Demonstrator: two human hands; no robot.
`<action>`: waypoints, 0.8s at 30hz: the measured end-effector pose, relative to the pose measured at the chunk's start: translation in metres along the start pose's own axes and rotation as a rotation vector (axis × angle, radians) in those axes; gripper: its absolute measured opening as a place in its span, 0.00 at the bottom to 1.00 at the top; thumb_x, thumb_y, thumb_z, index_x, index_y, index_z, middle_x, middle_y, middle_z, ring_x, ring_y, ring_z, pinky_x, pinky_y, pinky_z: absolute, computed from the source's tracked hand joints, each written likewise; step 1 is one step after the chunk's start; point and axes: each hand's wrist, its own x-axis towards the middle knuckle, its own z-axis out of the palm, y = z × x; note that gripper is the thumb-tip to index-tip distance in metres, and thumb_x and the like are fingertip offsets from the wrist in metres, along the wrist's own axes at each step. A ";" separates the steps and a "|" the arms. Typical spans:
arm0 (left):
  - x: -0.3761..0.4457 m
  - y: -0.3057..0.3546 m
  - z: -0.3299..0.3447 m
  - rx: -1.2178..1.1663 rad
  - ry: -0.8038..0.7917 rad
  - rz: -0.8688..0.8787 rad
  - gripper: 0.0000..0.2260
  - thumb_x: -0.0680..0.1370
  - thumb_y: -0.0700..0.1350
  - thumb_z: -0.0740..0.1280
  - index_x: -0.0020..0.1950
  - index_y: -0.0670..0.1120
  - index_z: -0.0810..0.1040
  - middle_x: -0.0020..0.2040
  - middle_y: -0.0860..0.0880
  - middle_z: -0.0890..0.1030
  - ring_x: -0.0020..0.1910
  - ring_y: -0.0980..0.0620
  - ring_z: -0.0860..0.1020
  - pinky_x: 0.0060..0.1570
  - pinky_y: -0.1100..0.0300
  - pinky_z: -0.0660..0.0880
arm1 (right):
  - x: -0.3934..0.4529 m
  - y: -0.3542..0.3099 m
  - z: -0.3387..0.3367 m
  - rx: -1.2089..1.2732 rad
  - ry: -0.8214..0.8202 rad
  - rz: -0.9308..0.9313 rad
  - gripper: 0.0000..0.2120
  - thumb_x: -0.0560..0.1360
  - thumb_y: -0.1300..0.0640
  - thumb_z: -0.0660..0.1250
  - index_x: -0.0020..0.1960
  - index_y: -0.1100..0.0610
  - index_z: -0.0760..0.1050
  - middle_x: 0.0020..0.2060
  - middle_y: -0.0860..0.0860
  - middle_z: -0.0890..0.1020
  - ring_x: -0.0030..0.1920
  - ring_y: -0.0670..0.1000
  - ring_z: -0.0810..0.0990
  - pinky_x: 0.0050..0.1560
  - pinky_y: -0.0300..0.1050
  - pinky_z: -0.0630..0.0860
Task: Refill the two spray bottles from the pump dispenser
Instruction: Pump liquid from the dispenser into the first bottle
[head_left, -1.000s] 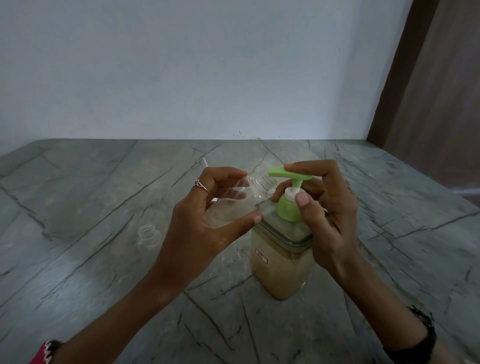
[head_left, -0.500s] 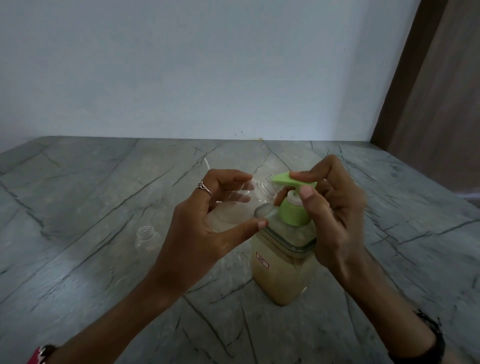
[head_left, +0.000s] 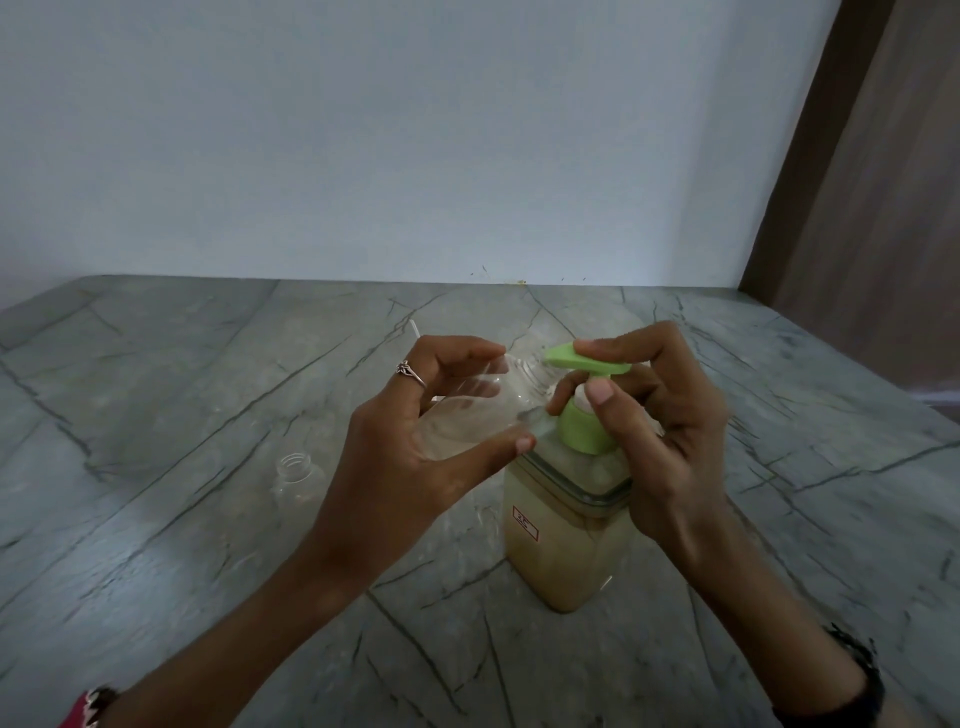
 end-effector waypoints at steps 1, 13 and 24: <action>0.000 0.000 0.000 0.002 0.000 0.001 0.22 0.65 0.52 0.73 0.57 0.56 0.72 0.57 0.60 0.78 0.55 0.61 0.78 0.50 0.71 0.74 | 0.002 -0.001 0.001 -0.001 0.013 0.015 0.06 0.72 0.51 0.63 0.44 0.39 0.73 0.37 0.43 0.83 0.37 0.50 0.84 0.35 0.53 0.79; -0.001 0.001 0.001 -0.015 0.007 -0.013 0.21 0.65 0.52 0.73 0.56 0.56 0.72 0.54 0.60 0.79 0.53 0.61 0.79 0.49 0.70 0.75 | -0.002 0.001 0.001 -0.018 0.024 0.030 0.06 0.75 0.52 0.60 0.46 0.41 0.73 0.37 0.49 0.83 0.38 0.52 0.83 0.38 0.50 0.78; -0.001 0.003 -0.001 0.003 0.019 -0.010 0.21 0.65 0.53 0.73 0.56 0.56 0.72 0.55 0.59 0.79 0.52 0.61 0.79 0.48 0.70 0.76 | -0.005 0.002 0.001 -0.063 0.014 0.009 0.08 0.76 0.53 0.60 0.52 0.41 0.73 0.38 0.46 0.83 0.38 0.51 0.83 0.36 0.53 0.78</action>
